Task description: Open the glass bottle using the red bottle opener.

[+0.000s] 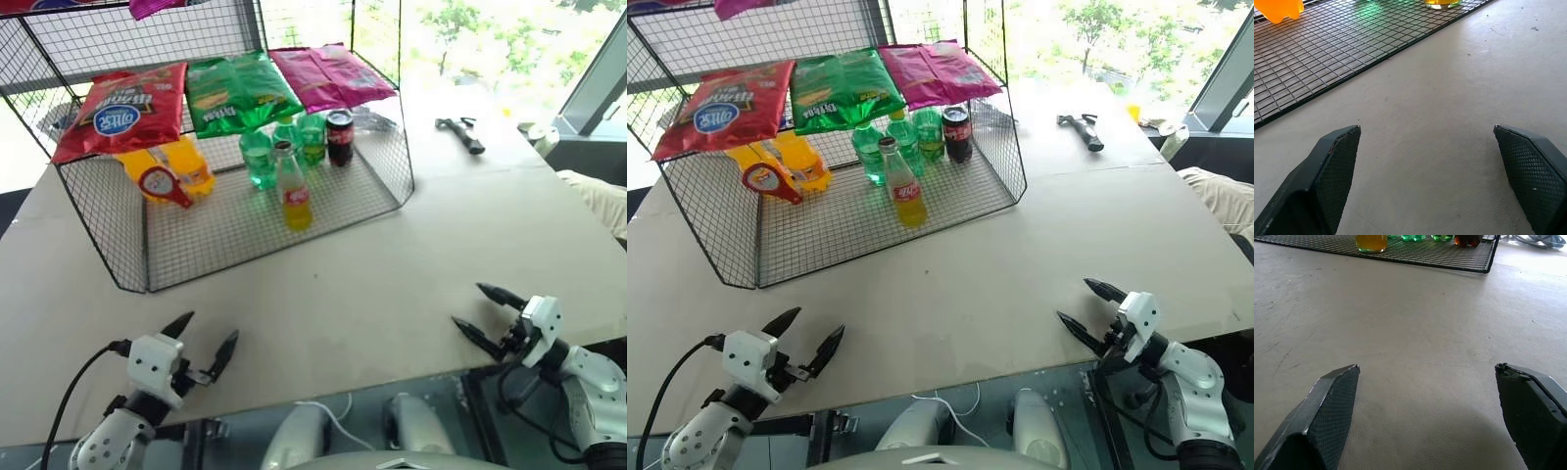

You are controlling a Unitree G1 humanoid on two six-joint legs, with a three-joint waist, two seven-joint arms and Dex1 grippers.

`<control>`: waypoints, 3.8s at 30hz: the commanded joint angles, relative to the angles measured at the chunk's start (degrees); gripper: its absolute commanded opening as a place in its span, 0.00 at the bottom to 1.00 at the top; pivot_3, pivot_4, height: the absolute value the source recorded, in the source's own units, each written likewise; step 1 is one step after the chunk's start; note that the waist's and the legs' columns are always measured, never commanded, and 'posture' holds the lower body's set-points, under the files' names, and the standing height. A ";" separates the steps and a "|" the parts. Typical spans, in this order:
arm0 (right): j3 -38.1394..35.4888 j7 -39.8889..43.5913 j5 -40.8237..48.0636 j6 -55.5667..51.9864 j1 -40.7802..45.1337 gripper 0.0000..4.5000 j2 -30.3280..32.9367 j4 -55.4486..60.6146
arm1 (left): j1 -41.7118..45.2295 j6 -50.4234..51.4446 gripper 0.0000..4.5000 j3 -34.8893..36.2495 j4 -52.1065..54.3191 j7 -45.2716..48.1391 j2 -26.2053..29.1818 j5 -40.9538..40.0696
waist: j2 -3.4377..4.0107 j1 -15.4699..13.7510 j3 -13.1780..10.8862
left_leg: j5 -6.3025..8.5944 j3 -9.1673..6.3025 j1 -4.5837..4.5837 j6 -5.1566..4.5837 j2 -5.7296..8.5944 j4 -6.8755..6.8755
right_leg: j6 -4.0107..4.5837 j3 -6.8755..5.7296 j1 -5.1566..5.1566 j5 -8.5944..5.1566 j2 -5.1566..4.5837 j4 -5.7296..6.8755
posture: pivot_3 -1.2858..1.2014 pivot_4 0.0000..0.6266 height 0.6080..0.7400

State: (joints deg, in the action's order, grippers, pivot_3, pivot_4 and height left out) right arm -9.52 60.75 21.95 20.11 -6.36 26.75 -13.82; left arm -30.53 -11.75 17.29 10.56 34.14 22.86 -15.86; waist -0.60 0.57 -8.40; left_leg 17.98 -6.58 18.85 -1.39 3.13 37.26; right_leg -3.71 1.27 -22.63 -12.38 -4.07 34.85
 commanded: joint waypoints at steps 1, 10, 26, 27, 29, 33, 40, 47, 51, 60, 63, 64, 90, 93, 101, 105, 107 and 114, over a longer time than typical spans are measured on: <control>1.10 0.25 -0.67 -0.43 -0.05 0.99 0.04 -1.39 | -0.79 0.58 1.00 -1.05 -1.90 -0.83 -0.43 1.82 | 0.00 0.00 0.00 | 0.00 0.00 0.00 0.00 0.00 0.00 | 0.00 0.00 0.00 0.00 0.00 0.00 | 0.52 0.24 1.00; 1.39 0.91 -0.61 -0.43 0.54 0.99 -0.12 -1.86 | -0.66 0.40 1.00 -0.64 -2.24 -0.14 -0.75 0.59 | 0.00 0.02 0.00 | 0.00 0.00 0.00 0.00 0.00 0.00 | 0.00 0.00 0.00 0.00 0.00 0.00 | 0.52 0.24 1.00; 1.88 1.04 -0.78 -0.32 0.70 0.99 -0.84 -1.78 | -0.42 -0.28 1.00 -0.43 -2.20 -0.74 -0.95 0.82 | 0.00 0.08 0.00 | 0.00 0.01 0.00 0.00 -0.02 0.00 | 0.00 0.00 0.00 0.00 0.00 0.00 | 0.52 0.24 1.00; 1.93 1.09 -0.74 -0.39 0.73 0.99 -0.82 -1.76 | -0.39 -0.22 1.00 -0.19 -1.96 -1.06 -1.02 0.78 | -0.01 0.08 0.00 | 0.00 0.01 0.00 0.00 -0.02 0.00 | 0.00 0.00 0.00 0.00 0.00 0.00 | 0.52 0.24 1.00; 2.05 1.15 -0.80 -0.42 0.82 0.99 -0.76 -1.75 | -0.19 0.27 1.00 0.21 -1.43 -1.69 -1.07 0.63 | -0.01 0.08 -0.01 | 0.00 0.01 0.00 0.01 -0.02 0.00 | 0.00 0.00 0.00 0.00 0.00 0.00 | 0.52 0.24 1.00; 3.11 1.78 -0.98 -0.92 1.28 0.99 -0.48 -0.25 | 1.25 0.47 1.00 0.92 -0.85 -4.04 -1.42 1.10 | -0.06 0.09 -0.04 | 0.00 0.00 0.00 0.01 -0.06 -0.01 | 0.00 -0.02 0.00 0.00 0.02 0.00 | 0.52 0.24 1.00; 8.13 0.96 0.06 -6.62 3.14 0.99 -0.66 12.18 | 7.74 4.79 1.00 -0.36 4.32 -7.41 -1.07 0.90 | -0.05 -0.05 -0.45 | -0.06 -0.06 0.15 -0.01 -0.07 -0.01 | -0.15 -0.34 -0.15 0.12 0.04 -0.01 | 0.52 0.24 1.00; 12.85 -3.05 2.50 -15.85 7.24 0.99 -2.04 25.42 | 16.71 10.09 1.00 -0.63 6.93 -12.37 -1.79 1.43 | -0.02 -1.20 -0.44 | -0.24 -0.11 1.15 0.22 0.19 0.03 | 0.11 -0.38 -1.15 0.37 -0.07 -0.03 | 0.52 0.24 1.00; 14.93 -6.05 4.51 -21.53 10.05 0.99 -3.35 31.94 | 24.45 12.22 1.00 -0.97 6.50 -17.78 -4.76 1.27 | -0.03 -1.52 -0.45 | -0.15 -0.21 1.23 0.25 0.20 -0.02 | 0.13 -0.46 -1.17 0.36 -0.07 -0.15 | 0.52 0.24 1.00; 16.46 -10.78 6.47 -27.65 13.45 0.99 -4.86 39.02 | 33.78 12.40 1.00 0.53 3.54 -24.09 -6.73 2.70 | -0.04 -1.31 -0.44 | -0.17 -0.28 1.27 0.24 0.32 0.06 | 0.12 -0.53 -1.19 0.37 0.04 -0.08 | 0.52 0.24 1.00; 17.00 -11.47 6.54 -28.48 13.62 0.99 -5.14 39.87 | 36.56 12.48 1.00 2.48 1.62 -25.27 -5.92 1.69 | -0.05 -1.37 -0.44 | -0.17 -0.28 1.27 0.24 0.33 0.08 | 0.12 -0.55 -1.20 0.37 0.05 -0.06 | 0.52 0.24 1.00; 17.14 -11.62 6.53 -28.70 13.60 0.99 -5.17 40.09 | 37.09 12.54 1.00 2.79 1.23 -25.26 -5.69 1.48 | -0.05 -1.38 -0.44 | -0.17 -0.29 1.27 0.24 0.33 0.11 | 0.12 -0.56 -1.20 0.37 0.05 -0.04 | 0.52 0.24 1.00; 18.20 -13.15 5.58 -29.19 13.95 0.99 -5.49 40.44 | 44.84 11.96 1.00 6.04 -6.54 -29.10 -5.89 -0.30 | -0.18 -1.30 -0.36 | -0.19 -0.30 1.27 0.24 0.42 0.34 | 0.11 -0.56 -1.18 0.38 0.04 0.13 | 0.52 0.24 1.00; 18.20 -13.12 5.52 -29.05 13.89 0.99 -5.45 40.39 | 45.29 11.84 1.00 6.13 -7.06 -29.09 -5.75 -0.33 | -0.19 -1.32 -0.35 | -0.19 -0.30 1.27 0.24 0.42 0.35 | 0.11 -0.56 -1.18 0.38 0.04 0.15 | 0.52 0.24 1.00; 18.49 -13.18 5.38 -28.91 13.91 0.99 -5.52 40.38 | 46.94 11.33 1.00 6.57 -9.31 -28.97 -5.19 -0.66 | -0.20 -1.30 -0.34 | -0.19 -0.30 1.27 0.24 0.44 0.51 | 0.11 -0.55 -1.17 0.38 0.04 0.30 | 0.52 0.24 1.00; 18.55 -13.29 5.36 -28.89 13.96 0.99 -5.56 40.34 | 48.01 10.87 1.00 6.47 -10.71 -28.83 -4.88 -0.65 | -0.21 -1.30 -0.34 | -0.18 -0.29 1.27 0.24 0.47 0.77 | 0.11 -0.53 -1.17 0.38 0.03 0.54 | 0.52 0.24 1.00; 18.55 -13.40 5.33 -28.91 13.96 0.99 -5.58 40.39 | 48.55 10.55 1.00 6.48 -11.54 -28.66 -4.63 -0.67 | -0.22 -1.32 -0.33 | -0.18 -0.29 1.27 0.24 0.49 0.94 | 0.11 -0.52 -1.16 0.38 0.03 0.71 | 0.52 0.24 1.00; 18.62 -13.81 5.28 -28.86 13.83 0.99 -5.54 40.58 | 50.04 9.61 1.00 6.96 -13.62 -28.20 -4.03 -1.24 | -0.27 -1.29 -0.30 | -0.19 -0.30 1.24 0.25 0.51 1.09 | 0.11 -0.51 -1.15 0.38 0.03 0.94 | 0.52 0.24 1.00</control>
State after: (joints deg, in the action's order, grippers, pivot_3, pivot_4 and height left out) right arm 9.21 47.13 26.99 -9.73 7.33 21.44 24.08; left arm 18.26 -0.49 23.06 -3.55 5.88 17.86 -16.59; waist -0.87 -0.72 -8.70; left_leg 17.78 -6.87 20.10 -1.14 3.64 38.34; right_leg -3.61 0.76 -23.79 -11.99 -4.04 35.80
